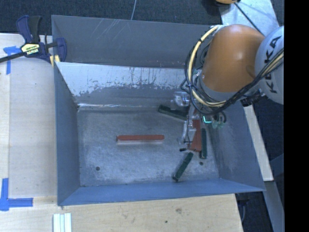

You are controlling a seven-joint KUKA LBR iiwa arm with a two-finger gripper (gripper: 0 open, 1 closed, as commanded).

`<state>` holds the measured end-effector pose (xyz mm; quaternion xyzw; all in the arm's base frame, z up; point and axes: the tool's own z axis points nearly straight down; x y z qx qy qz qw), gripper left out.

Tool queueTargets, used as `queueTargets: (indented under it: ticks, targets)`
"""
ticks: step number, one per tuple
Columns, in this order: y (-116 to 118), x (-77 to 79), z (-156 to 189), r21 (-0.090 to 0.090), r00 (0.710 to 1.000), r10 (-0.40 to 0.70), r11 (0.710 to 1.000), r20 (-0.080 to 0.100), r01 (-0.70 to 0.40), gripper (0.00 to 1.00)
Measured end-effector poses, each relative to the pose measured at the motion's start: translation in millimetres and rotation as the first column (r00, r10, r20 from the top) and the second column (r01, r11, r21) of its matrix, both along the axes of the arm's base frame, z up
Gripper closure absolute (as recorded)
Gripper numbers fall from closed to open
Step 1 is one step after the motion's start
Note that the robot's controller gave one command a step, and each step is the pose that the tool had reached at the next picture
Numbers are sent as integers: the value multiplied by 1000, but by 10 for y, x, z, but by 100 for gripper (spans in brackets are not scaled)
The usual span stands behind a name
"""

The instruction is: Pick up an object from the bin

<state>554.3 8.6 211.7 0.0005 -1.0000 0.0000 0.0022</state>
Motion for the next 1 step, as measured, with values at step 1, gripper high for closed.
queueTargets:
  ticks: [1]
  targets:
    - [0, 17, 41, 0, 1000, 0, 1000, 8, 0, 0]
